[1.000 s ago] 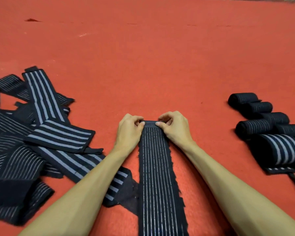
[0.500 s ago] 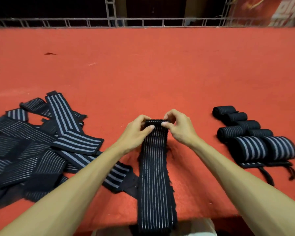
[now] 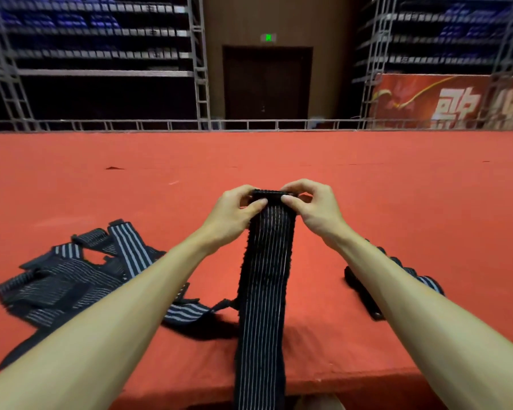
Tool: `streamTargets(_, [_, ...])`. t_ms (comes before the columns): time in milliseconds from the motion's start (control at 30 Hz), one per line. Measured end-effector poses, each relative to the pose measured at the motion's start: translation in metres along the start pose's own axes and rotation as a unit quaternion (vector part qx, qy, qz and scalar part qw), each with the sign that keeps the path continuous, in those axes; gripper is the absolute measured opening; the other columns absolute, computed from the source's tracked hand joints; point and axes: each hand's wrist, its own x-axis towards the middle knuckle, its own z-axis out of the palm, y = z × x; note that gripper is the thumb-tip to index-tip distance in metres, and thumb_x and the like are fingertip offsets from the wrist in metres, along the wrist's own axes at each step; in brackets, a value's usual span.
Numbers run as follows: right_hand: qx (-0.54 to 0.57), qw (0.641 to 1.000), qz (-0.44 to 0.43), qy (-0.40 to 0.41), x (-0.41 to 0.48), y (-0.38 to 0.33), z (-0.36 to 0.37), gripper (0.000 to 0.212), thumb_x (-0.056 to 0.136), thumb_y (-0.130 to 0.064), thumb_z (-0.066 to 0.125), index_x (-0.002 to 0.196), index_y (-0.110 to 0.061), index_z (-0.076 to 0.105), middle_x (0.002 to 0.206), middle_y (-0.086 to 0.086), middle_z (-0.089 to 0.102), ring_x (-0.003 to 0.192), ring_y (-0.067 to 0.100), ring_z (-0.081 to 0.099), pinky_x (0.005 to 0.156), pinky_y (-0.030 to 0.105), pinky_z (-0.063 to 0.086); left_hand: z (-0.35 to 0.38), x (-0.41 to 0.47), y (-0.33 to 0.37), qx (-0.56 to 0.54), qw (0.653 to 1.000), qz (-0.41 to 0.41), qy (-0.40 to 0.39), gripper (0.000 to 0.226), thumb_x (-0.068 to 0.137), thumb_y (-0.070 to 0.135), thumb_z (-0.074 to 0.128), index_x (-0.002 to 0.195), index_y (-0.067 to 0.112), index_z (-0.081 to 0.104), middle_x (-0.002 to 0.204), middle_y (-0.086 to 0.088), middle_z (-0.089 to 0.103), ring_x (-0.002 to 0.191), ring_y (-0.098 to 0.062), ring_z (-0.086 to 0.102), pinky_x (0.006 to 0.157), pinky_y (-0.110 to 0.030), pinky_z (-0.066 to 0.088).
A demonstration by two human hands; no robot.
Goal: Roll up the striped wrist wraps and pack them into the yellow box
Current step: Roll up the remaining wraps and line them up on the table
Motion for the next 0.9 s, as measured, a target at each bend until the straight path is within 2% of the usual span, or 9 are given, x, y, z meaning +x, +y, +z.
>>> streamTargets(167, [-0.021, 1.0, 0.008, -0.017, -0.011, -0.012, 0.001, 0.02, 0.087, -0.009, 0.067, 0.082, -0.028, 0.064, 0.081, -0.011, 0.064, 0.079, 0.01, 0.06, 0.08, 0.038, 0.053, -0.002, -0.019, 0.015, -0.025, 1.0, -0.005, 0.004, 0.01, 0.095, 0.01, 0.058, 0.093, 0.019, 0.063, 0.088, -0.004, 0.067, 0.077, -0.011, 0.063, 0.065, -0.033, 0.055])
streamTargets(267, [-0.024, 0.999, 0.024, -0.032, -0.016, -0.013, 0.004, 0.02, 0.088, -0.013, 0.068, 0.079, -0.031, 0.063, 0.082, -0.008, 0.064, 0.08, 0.015, 0.062, 0.074, 0.039, 0.055, -0.005, -0.024, 0.012, -0.041, 0.998, -0.044, 0.007, 0.008, 0.096, 0.011, 0.057, 0.102, 0.013, 0.063, 0.09, -0.012, 0.065, 0.075, -0.015, 0.062, 0.058, -0.027, 0.054])
streamTargets(333, [-0.011, 0.999, 0.036, -0.038, -0.02, -0.013, 0.004, 0.019, 0.09, -0.011, 0.066, 0.08, -0.028, 0.063, 0.081, -0.006, 0.063, 0.075, 0.012, 0.06, 0.064, 0.033, 0.053, -0.003, -0.027, 0.007, -0.062, 0.996, -0.065, -0.016, 0.016, 0.098, 0.017, 0.055, 0.11, 0.01, 0.062, 0.092, -0.01, 0.064, 0.074, -0.012, 0.062, 0.056, -0.023, 0.053])
streamTargets(467, [0.096, 0.991, 0.088, -0.039, -0.028, -0.01, 0.001, 0.018, 0.097, -0.008, 0.055, 0.083, -0.019, 0.06, 0.077, -0.002, 0.059, 0.061, 0.005, 0.053, 0.047, 0.019, 0.043, 0.007, -0.052, -0.018, -0.091, 0.982, -0.107, -0.128, 0.028, 0.097, 0.027, 0.055, 0.12, 0.014, 0.063, 0.103, 0.001, 0.069, 0.089, -0.01, 0.066, 0.075, -0.026, 0.054])
streamTargets(567, [0.17, 0.97, 0.17, -0.024, -0.042, 0.008, 0.003, 0.018, 0.101, -0.014, 0.049, 0.086, -0.018, 0.059, 0.067, -0.007, 0.053, 0.049, 0.002, 0.047, 0.043, 0.017, 0.036, 0.019, -0.087, -0.057, -0.05, 0.967, -0.124, -0.219, 0.031, 0.092, 0.006, 0.061, 0.123, 0.005, 0.06, 0.115, 0.0, 0.066, 0.101, -0.001, 0.062, 0.086, -0.017, 0.048])
streamTargets(667, [0.195, 0.951, 0.241, 0.003, -0.057, 0.031, 0.008, 0.021, 0.102, -0.014, 0.046, 0.086, -0.016, 0.059, 0.069, -0.002, 0.056, 0.056, 0.011, 0.05, 0.051, 0.023, 0.037, 0.024, -0.11, -0.1, 0.051, 0.951, -0.138, -0.273, 0.037, 0.091, 0.001, 0.061, 0.128, 0.01, 0.057, 0.126, 0.0, 0.063, 0.115, -0.005, 0.057, 0.101, -0.024, 0.044])
streamTargets(733, [0.184, 0.944, 0.273, 0.018, -0.067, 0.046, 0.014, 0.022, 0.102, -0.014, 0.046, 0.085, -0.016, 0.06, 0.076, 0.005, 0.057, 0.064, 0.018, 0.053, 0.06, 0.031, 0.041, 0.028, -0.122, -0.122, 0.126, 0.943, -0.137, -0.277, 0.041, 0.093, 0.005, 0.059, 0.134, 0.01, 0.054, 0.133, 0.0, 0.059, 0.125, -0.012, 0.052, 0.11, -0.031, 0.038])
streamTargets(800, [0.172, 0.939, 0.297, 0.012, -0.075, 0.058, 0.021, 0.021, 0.102, -0.014, 0.048, 0.084, -0.015, 0.059, 0.074, 0.007, 0.058, 0.058, 0.018, 0.055, 0.058, 0.03, 0.043, 0.032, -0.129, -0.135, 0.169, 0.942, -0.131, -0.26, 0.044, 0.095, 0.003, 0.054, 0.139, 0.011, 0.049, 0.139, 0.001, 0.053, 0.131, -0.011, 0.045, 0.111, -0.02, 0.029])
streamTargets(900, [0.171, 0.933, 0.315, -0.003, -0.078, 0.062, 0.026, 0.018, 0.101, -0.014, 0.049, 0.087, -0.013, 0.059, 0.065, 0.006, 0.056, 0.043, 0.01, 0.053, 0.045, 0.02, 0.042, 0.04, -0.132, -0.143, 0.185, 0.953, -0.098, -0.22, 0.052, 0.09, -0.011, 0.048, 0.139, 0.008, 0.047, 0.139, -0.003, 0.051, 0.127, -0.004, 0.039, 0.102, -0.005, 0.019])
